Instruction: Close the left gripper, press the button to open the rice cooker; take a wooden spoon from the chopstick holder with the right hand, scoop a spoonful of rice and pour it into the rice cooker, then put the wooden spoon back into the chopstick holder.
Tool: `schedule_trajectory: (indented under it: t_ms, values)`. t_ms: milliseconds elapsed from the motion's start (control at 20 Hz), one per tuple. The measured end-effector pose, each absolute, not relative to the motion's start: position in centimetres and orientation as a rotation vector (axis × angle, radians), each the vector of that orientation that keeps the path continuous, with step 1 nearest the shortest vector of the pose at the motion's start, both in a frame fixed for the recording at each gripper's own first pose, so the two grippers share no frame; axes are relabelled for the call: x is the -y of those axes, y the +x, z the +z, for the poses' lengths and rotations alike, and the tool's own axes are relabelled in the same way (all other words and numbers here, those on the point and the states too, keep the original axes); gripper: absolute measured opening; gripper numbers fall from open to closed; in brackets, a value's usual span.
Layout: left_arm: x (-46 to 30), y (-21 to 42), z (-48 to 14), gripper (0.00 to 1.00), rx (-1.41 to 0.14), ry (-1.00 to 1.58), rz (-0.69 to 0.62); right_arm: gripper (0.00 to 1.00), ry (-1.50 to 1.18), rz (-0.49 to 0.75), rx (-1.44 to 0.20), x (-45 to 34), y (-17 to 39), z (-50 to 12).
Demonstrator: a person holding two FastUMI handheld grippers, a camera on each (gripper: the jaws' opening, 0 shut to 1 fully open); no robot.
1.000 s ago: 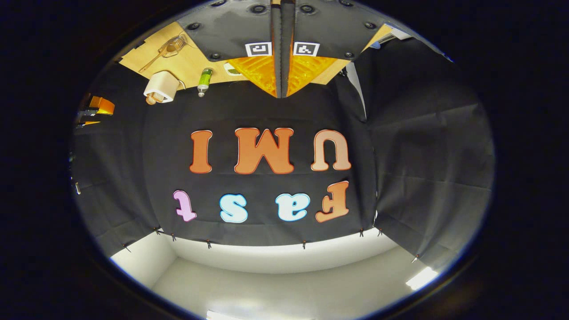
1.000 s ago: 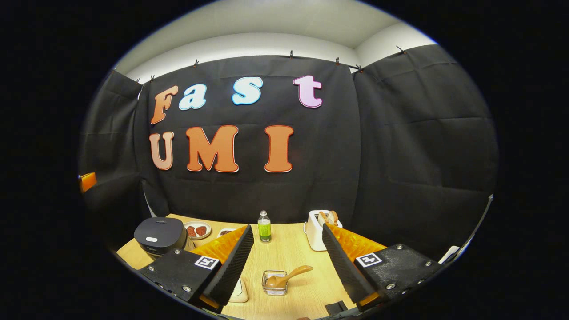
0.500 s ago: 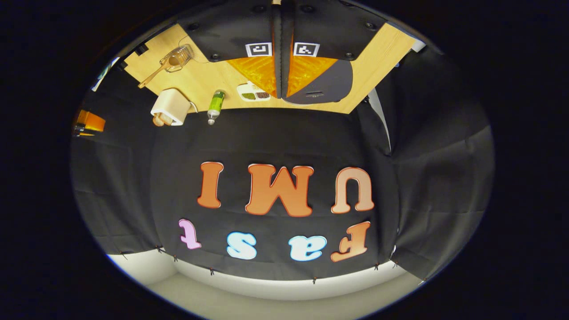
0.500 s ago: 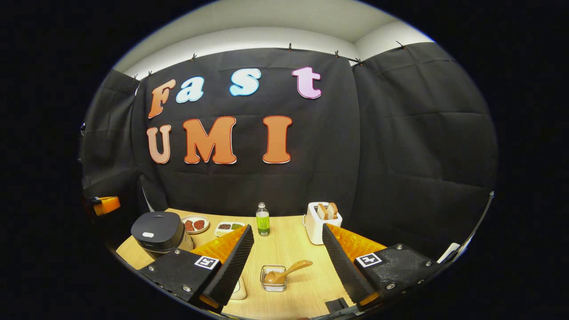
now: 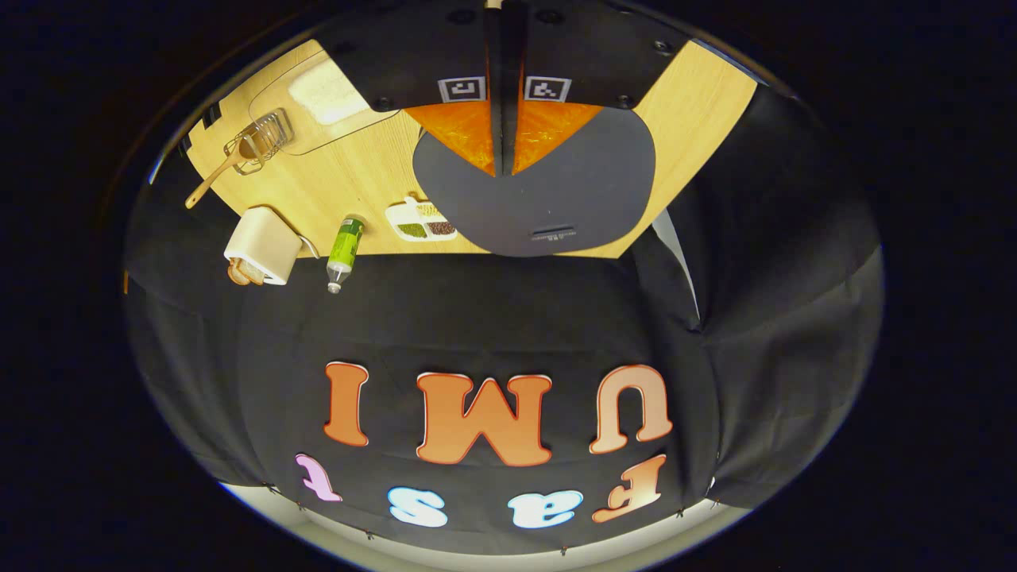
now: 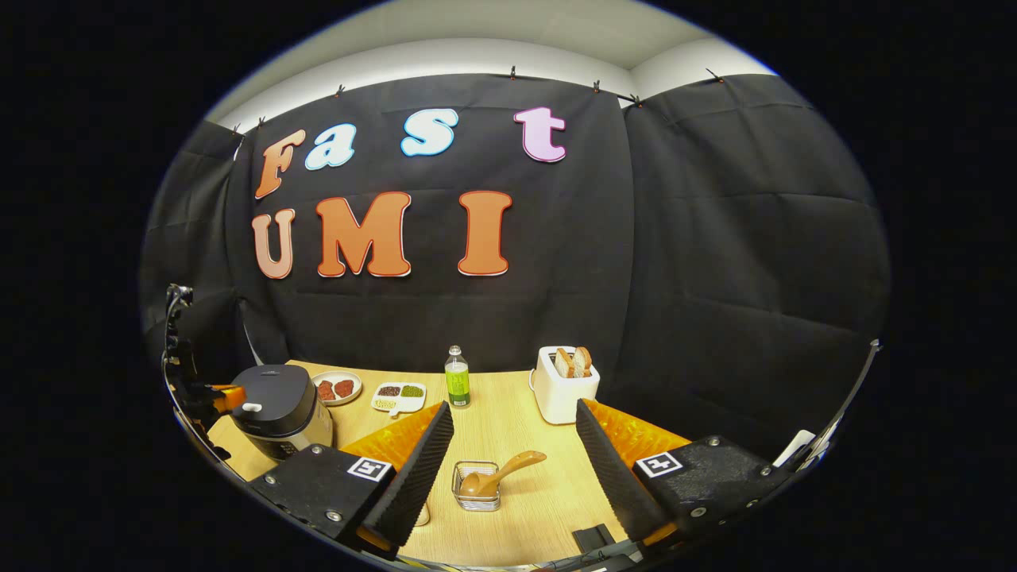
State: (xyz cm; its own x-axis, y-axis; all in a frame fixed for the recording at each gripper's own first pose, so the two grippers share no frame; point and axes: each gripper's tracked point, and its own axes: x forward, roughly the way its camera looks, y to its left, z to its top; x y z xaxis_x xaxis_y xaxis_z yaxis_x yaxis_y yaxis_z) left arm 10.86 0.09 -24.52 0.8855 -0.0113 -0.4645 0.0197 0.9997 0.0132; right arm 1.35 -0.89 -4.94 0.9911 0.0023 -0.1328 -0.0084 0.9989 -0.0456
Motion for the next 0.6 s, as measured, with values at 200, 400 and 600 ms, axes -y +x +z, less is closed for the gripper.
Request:
schedule_trajectory:
  t_ms: [200,400,600]
  values:
    - [-0.1,10.2,-26.0,0.04,-0.527,-0.002,-0.009,0.96,-0.055,-0.007,-0.145,1.4,1.2,-5.3]
    - [-0.1,10.7,-26.6,0.02,-0.555,0.023,-0.033,0.96,-0.047,-0.004,-0.160,1.5,1.3,-5.9]
    - [-0.3,10.6,-27.0,0.05,-0.607,-0.004,-0.047,0.96,-0.042,0.003,-0.179,1.3,1.1,-6.6]
